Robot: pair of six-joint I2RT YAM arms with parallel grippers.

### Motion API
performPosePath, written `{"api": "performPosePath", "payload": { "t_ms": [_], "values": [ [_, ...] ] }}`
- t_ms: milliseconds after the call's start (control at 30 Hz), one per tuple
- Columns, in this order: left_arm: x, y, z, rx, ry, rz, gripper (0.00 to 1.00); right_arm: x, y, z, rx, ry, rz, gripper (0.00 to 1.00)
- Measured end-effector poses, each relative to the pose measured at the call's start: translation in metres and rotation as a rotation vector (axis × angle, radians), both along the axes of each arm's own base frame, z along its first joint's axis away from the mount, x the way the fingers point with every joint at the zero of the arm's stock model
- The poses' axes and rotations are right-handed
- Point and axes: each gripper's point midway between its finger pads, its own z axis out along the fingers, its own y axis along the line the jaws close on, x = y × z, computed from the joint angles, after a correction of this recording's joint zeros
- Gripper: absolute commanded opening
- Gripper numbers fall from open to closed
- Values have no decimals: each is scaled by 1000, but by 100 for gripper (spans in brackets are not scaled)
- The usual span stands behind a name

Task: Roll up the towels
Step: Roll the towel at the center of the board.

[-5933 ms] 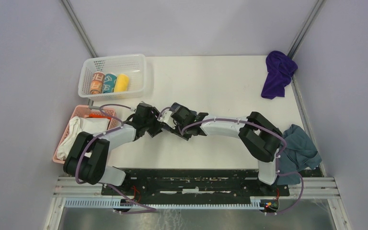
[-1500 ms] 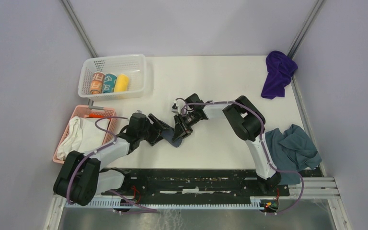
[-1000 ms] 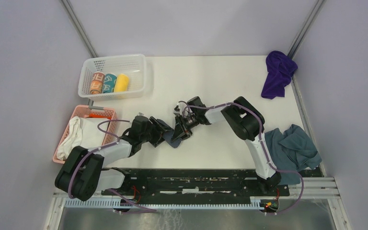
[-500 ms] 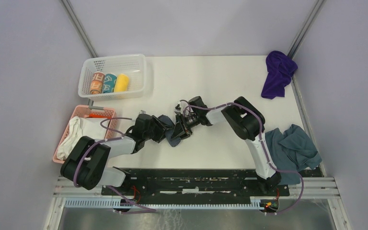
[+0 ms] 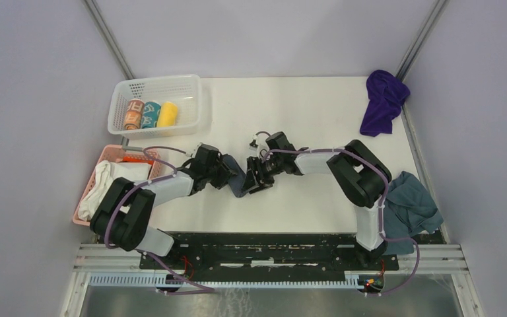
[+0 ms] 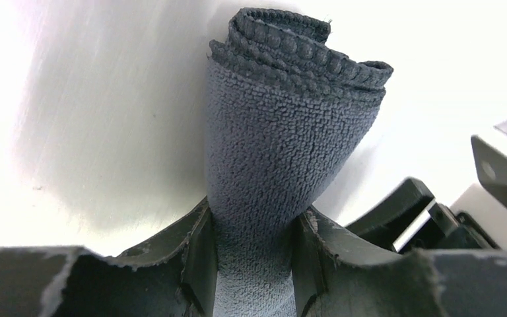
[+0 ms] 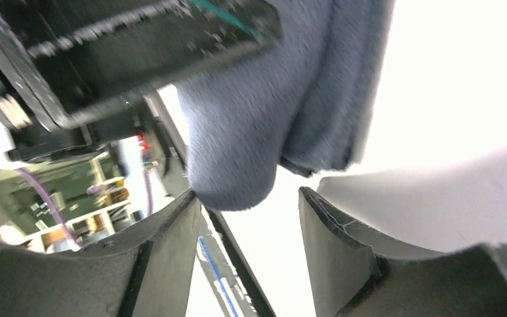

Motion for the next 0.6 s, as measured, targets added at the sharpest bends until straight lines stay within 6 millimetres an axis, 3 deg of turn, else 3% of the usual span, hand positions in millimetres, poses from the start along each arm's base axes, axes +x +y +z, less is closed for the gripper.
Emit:
{"api": "performPosePath", "payload": {
  "t_ms": [233, 600],
  "values": [
    [8, 4, 1, 73, 0, -24, 42, 10, -25, 3, -112, -133, -72, 61],
    [9, 5, 0, 102, 8, -47, 43, 37, -8, 22, -41, -187, -171, 57]
  ]
}}
